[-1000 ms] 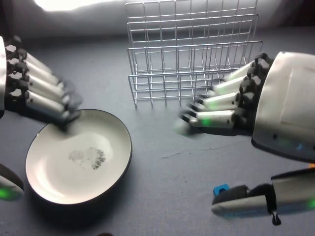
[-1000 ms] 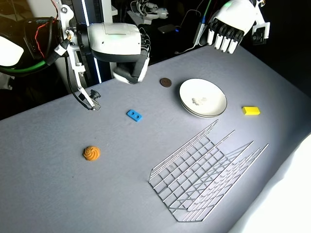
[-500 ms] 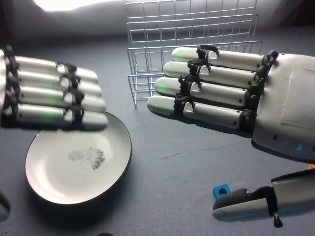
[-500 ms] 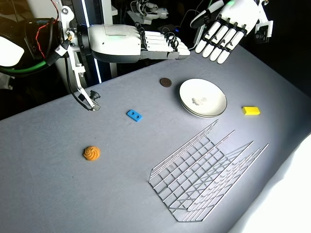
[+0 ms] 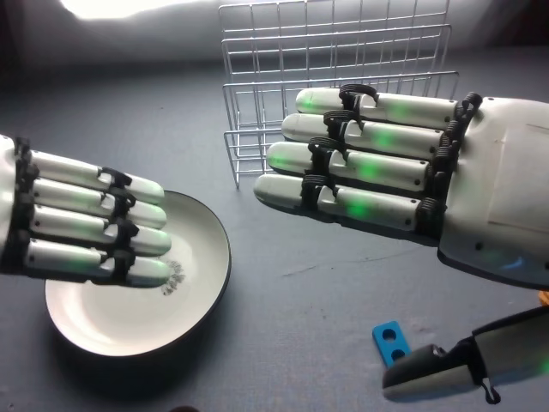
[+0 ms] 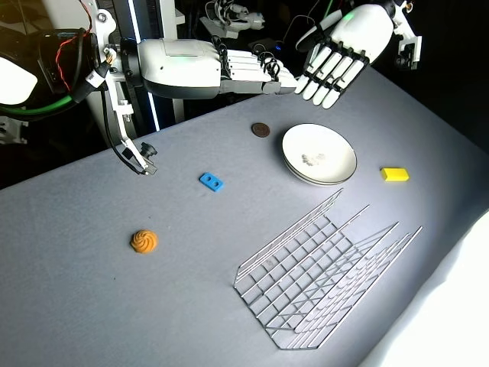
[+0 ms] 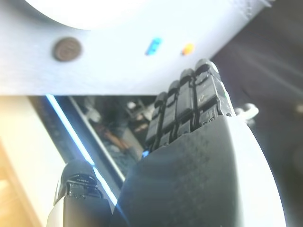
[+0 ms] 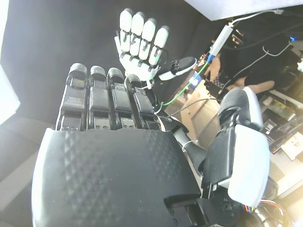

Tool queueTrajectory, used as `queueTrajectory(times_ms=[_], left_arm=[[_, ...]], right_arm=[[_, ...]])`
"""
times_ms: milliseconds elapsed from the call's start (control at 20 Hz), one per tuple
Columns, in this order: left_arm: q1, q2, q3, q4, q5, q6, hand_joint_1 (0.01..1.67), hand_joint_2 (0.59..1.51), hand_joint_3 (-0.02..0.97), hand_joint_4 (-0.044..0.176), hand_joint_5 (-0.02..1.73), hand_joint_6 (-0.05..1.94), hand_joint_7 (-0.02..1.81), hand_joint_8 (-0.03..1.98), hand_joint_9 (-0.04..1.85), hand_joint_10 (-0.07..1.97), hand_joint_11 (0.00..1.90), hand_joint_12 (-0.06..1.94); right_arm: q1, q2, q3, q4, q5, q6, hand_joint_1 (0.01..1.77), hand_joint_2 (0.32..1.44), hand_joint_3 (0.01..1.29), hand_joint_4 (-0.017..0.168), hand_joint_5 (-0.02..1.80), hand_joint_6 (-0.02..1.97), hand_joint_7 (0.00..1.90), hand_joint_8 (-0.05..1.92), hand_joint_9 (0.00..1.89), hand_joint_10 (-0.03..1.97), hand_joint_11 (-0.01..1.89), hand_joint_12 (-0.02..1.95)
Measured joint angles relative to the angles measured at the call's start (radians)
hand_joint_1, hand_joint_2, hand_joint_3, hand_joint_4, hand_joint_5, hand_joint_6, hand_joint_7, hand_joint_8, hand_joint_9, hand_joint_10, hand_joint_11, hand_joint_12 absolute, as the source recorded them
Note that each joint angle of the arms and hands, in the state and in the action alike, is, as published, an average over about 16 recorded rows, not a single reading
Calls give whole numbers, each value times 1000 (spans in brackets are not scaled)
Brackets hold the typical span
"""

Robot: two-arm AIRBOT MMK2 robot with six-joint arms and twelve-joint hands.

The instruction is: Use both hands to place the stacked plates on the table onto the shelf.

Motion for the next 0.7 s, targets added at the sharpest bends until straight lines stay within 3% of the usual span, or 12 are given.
queueTrajectory(times_ms=[400, 700], left_arm=[[204, -59, 43, -87, 57, 98, 23, 1058, 20, 7, 21, -16, 17, -13, 15, 5, 16, -17], [329, -107, 92, -141, 116, 138, 24, 1056, 20, 6, 21, -16, 13, -13, 13, 5, 16, -17]], right_arm=[[-3, -2, 0, -5, 0, -2, 806, 956, 30, 2, 21, 21, 21, 14, 22, 8, 14, -8], [-5, -3, 0, -10, 0, -4, 1019, 966, 30, 2, 22, 20, 21, 14, 22, 8, 17, -8]])
